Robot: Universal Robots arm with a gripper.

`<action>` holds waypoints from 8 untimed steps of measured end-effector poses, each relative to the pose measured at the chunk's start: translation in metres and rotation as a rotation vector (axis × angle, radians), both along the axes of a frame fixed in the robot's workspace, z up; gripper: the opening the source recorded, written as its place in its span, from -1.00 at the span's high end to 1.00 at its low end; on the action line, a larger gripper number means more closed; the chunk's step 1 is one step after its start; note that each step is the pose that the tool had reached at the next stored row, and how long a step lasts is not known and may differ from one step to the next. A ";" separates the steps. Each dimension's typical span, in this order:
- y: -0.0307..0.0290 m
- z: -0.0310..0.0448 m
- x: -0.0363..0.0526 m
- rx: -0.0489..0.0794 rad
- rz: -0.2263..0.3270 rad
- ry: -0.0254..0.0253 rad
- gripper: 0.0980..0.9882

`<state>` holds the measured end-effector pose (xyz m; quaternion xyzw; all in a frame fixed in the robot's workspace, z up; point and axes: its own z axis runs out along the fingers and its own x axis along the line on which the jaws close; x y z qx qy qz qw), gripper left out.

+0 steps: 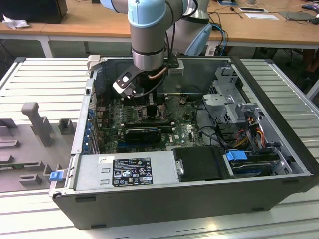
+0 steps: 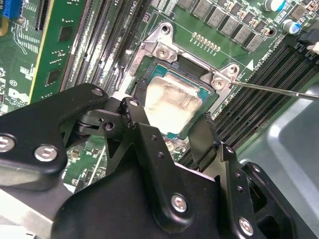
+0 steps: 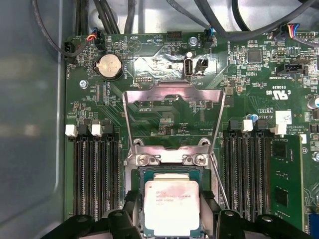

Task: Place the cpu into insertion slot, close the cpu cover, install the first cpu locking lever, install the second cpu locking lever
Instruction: 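Place the cpu into insertion slot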

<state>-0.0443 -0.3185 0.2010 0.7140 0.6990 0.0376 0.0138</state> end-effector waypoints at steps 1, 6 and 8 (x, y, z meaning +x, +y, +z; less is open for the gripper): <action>0.0000 0.0000 0.0000 0.000 0.000 0.0000 -0.14; -0.0005 0.0090 0.0001 -0.001 0.000 -0.0001 0.20; -0.0014 0.0092 0.0001 -0.001 0.000 0.0001 0.20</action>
